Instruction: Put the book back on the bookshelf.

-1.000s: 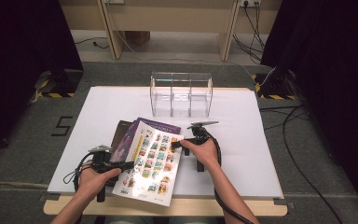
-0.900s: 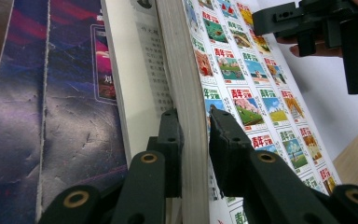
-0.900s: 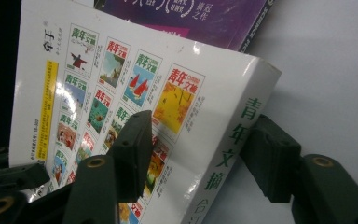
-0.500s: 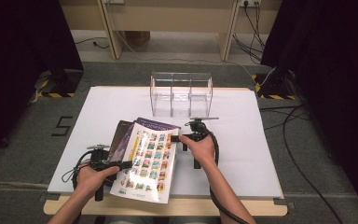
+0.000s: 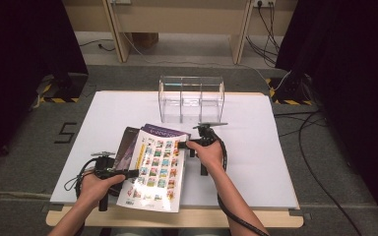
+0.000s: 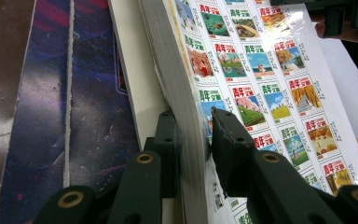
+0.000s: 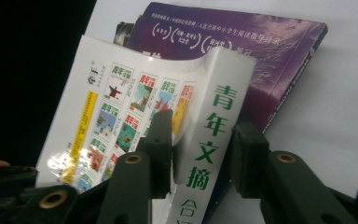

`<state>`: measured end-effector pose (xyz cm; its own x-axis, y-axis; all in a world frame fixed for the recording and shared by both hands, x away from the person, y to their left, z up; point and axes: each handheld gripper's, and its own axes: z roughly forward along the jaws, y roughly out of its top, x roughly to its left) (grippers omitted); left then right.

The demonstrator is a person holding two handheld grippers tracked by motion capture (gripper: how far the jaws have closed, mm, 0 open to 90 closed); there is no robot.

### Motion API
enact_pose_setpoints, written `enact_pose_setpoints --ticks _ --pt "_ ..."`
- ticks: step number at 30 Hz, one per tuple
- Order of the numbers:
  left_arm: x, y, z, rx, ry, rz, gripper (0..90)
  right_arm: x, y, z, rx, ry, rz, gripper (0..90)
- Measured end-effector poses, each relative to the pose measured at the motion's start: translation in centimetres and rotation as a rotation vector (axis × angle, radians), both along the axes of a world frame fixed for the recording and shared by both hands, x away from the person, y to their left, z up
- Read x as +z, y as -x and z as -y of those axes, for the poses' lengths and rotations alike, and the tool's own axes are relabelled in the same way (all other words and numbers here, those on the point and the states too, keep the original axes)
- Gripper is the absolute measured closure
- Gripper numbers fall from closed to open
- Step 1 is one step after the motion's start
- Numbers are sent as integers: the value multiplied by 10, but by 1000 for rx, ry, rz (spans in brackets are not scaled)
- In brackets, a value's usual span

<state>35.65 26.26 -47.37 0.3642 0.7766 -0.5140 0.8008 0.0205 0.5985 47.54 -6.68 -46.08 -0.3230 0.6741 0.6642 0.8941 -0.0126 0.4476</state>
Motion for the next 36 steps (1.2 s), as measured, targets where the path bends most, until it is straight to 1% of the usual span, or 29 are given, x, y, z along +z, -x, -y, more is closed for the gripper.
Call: enact_pose_setpoints --ticks 1,2,3,4,5,7,8,9,10,11,12,13,14,17,19,20,21,22,25,27,28,30,31,32,33,35,36 --pt "0 0 -1 4 6 -1 721 3 0 0 1 -22 5 688" --pt "0 0 -1 7 11 -2 719 6 0 -1 10 -26 16 691" --pt "0 0 -1 7 11 -2 716 6 0 -1 10 -26 16 691" --pt "1 1 -3 11 21 -1 711 15 3 -5 12 -23 44 698" --pt "1 3 -4 12 25 7 701 18 5 -6 12 -27 53 702" --pt "2 6 -7 16 33 26 664 27 9 -8 14 -45 82 714" --pt "2 8 -9 16 26 37 633 31 11 -9 15 -55 97 720" --pt "2 8 -9 16 26 37 608 31 11 -9 15 -55 97 720" --pt "2 13 -13 35 11 74 600 41 15 -11 19 -77 128 732" --pt "2 17 -17 47 4 102 604 47 18 -13 21 -83 154 736" --pt "3 21 -20 55 20 119 616 53 20 -14 24 -84 172 739" --pt "4 25 -23 73 49 130 612 58 23 -15 27 -87 189 739" --pt "4 29 -26 86 60 143 608 62 25 -17 28 -80 201 740" --pt "4 39 -30 98 48 174 608 71 29 -18 22 -57 237 741" --pt "2 43 -31 99 48 183 609 80 33 -17 20 -41 281 742" --pt "0 45 -31 107 43 197 609 84 35 -17 22 -34 296 742" --pt "0 45 -31 107 43 197 608 90 37 -16 22 -26 318 742" --pt "-2 47 -32 128 39 229 609 93 39 -15 19 -24 330 743" --pt "-4 50 -31 163 15 291 606 109 44 -12 5 14 390 743" --pt "-5 51 -30 182 14 318 598 117 47 -8 -10 23 419 743" --pt "-5 52 -29 186 -5 337 594 120 48 -6 -16 27 432 743" --pt "-5 53 -29 189 -20 355 592 128 51 -2 -36 46 471 743" --pt "-5 53 -29 189 -20 355 590 128 51 -2 -36 46 471 743" --pt "-5 55 -30 199 -28 373 588 136 53 3 -60 59 500 743" --pt "-5 56 -31 204 -32 380 586 140 54 6 -69 63 510 743" --pt "-7 57 -32 213 -23 384 574 147 55 10 -91 75 531 743" --pt "-10 58 -33 226 -19 389 559 149 55 12 -96 79 543 743"
